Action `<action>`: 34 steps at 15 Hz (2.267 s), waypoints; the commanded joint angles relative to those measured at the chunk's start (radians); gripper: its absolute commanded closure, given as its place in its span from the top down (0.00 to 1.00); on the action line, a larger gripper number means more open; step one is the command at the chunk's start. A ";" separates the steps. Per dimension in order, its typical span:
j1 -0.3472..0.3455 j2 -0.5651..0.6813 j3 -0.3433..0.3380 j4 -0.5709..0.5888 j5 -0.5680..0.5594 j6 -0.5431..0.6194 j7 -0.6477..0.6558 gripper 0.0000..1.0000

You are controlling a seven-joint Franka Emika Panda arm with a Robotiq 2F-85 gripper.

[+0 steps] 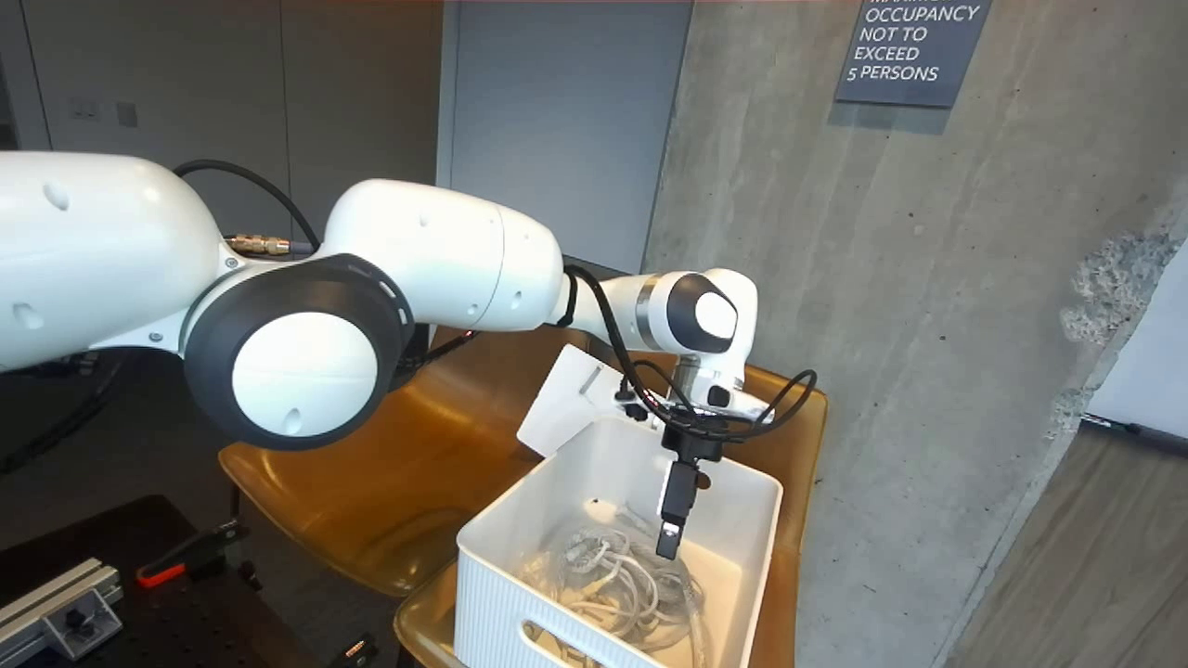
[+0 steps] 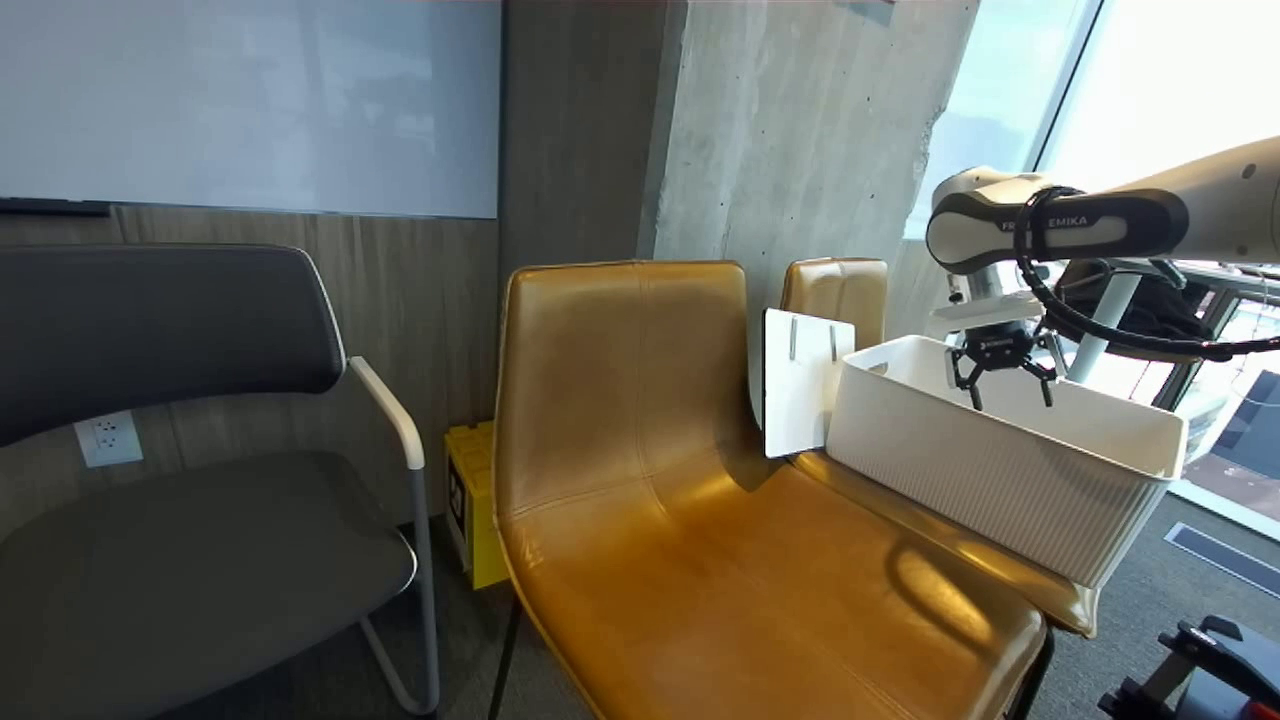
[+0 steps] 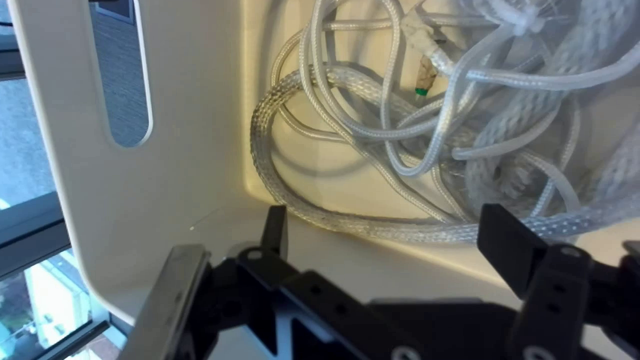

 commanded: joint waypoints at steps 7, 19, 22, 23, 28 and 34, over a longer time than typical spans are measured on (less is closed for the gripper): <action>0.002 -0.006 0.019 0.000 0.024 0.004 0.021 1.00; 0.044 -0.039 -0.193 -0.029 -0.332 -0.502 -0.424 1.00; 0.069 -0.046 -0.259 -0.041 -0.468 -0.547 -0.630 1.00; 0.079 -0.051 -0.274 -0.050 -0.511 -0.563 -0.704 1.00; 0.159 -0.188 -0.327 -0.303 -0.488 -0.538 -0.761 1.00; 0.190 -0.396 -0.330 -0.585 -0.276 -0.466 -0.478 1.00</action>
